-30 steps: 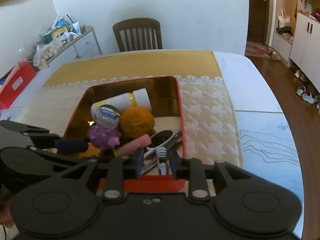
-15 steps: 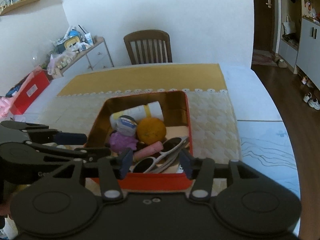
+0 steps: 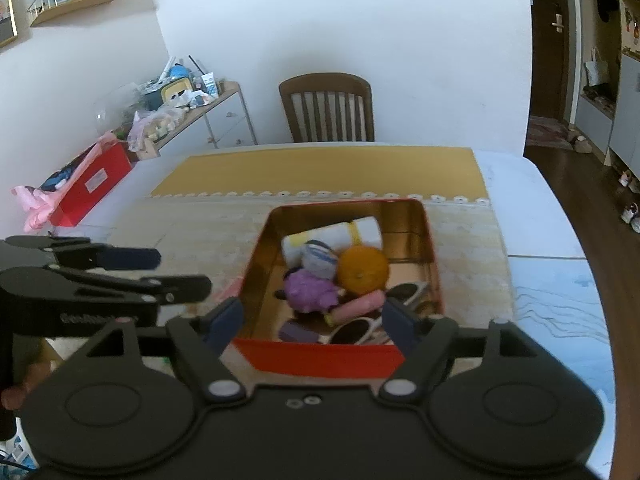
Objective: Organize rigid objects
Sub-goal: 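Withdraw both tools from the tin back over the table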
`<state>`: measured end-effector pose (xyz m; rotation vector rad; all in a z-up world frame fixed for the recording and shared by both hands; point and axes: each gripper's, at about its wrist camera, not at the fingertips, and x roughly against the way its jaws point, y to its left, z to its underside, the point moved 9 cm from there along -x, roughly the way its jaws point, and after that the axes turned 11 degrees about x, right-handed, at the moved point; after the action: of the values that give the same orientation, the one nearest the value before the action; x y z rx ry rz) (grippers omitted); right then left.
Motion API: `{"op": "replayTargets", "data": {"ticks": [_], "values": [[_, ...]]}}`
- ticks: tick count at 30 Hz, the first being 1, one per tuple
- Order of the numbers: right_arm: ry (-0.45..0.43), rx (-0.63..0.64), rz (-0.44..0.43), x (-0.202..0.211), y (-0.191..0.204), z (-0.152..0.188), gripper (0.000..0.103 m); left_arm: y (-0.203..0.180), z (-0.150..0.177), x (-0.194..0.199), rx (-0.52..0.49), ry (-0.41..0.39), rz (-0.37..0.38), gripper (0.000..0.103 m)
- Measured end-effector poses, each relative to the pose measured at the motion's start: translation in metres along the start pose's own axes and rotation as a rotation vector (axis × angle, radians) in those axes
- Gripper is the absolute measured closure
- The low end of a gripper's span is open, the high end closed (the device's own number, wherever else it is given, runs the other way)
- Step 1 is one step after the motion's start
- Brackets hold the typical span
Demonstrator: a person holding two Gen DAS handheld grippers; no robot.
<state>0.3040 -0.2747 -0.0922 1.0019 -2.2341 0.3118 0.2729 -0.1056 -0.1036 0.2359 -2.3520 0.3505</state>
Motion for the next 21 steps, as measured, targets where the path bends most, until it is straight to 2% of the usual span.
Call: {"op": "replayTargets", "data": {"ticks": [4,8,15,21], "values": [[-0.001,-0.001,-0.001,-0.004,0.018,-0.004,0.016,0.027,-0.002,0.012,0.016,-0.024,-0.024,0.025],[0.007,0.0,0.006,-0.011,0.037,-0.007,0.007,0.059,-0.004,0.021,0.037,-0.045,-0.045,0.023],[0.032,-0.013,-0.002,-0.027,0.075,-0.007,0.003,0.11,-0.005,0.034,0.047,-0.061,-0.072,0.02],[0.058,-0.021,0.007,-0.04,0.104,-0.005,0.003,0.153,0.003,0.031,0.033,-0.027,-0.087,0.02]]}}
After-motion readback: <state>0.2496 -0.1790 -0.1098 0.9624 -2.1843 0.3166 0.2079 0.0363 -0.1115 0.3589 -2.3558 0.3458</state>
